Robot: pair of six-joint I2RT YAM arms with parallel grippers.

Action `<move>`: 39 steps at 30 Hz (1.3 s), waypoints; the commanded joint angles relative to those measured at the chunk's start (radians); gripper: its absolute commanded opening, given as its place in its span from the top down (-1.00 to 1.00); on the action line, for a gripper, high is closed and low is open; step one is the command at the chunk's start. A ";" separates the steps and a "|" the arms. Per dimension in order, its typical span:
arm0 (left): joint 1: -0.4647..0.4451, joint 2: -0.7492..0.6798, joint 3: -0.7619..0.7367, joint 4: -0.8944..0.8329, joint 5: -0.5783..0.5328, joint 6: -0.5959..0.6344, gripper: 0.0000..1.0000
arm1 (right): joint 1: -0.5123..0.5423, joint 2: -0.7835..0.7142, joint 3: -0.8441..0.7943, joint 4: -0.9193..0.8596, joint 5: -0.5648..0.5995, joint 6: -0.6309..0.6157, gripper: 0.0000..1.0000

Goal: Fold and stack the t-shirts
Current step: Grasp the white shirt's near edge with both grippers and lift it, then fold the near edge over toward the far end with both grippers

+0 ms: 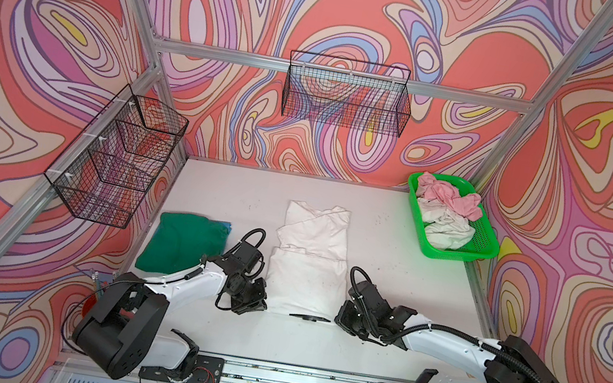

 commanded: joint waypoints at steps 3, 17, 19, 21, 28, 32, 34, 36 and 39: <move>-0.025 -0.129 -0.006 -0.102 -0.045 -0.072 1.00 | 0.008 -0.116 0.013 -0.164 0.046 0.028 1.00; -0.004 -0.158 0.354 -0.281 -0.038 -0.037 1.00 | -0.031 -0.169 0.341 -0.331 0.085 -0.072 1.00; 0.017 -0.132 0.409 -0.292 -0.033 -0.021 1.00 | -0.078 -0.142 0.405 -0.342 0.057 -0.113 1.00; 0.042 -0.102 0.464 -0.289 -0.027 -0.010 1.00 | -0.124 -0.106 0.460 -0.342 0.023 -0.161 1.00; 0.081 0.023 0.584 -0.218 0.018 -0.013 1.00 | -0.247 0.015 0.593 -0.332 -0.058 -0.267 1.00; 0.086 0.118 0.665 -0.209 0.051 -0.009 1.00 | -0.303 0.074 0.643 -0.305 -0.101 -0.296 1.00; 0.090 0.159 0.701 -0.210 0.063 -0.007 1.00 | -0.327 0.103 0.663 -0.294 -0.117 -0.309 1.00; 0.098 0.199 0.733 -0.218 0.079 -0.007 1.00 | -0.353 0.132 0.677 -0.280 -0.143 -0.317 1.00; 0.108 0.246 0.770 -0.205 0.089 -0.015 1.00 | -0.381 0.165 0.698 -0.261 -0.168 -0.325 1.00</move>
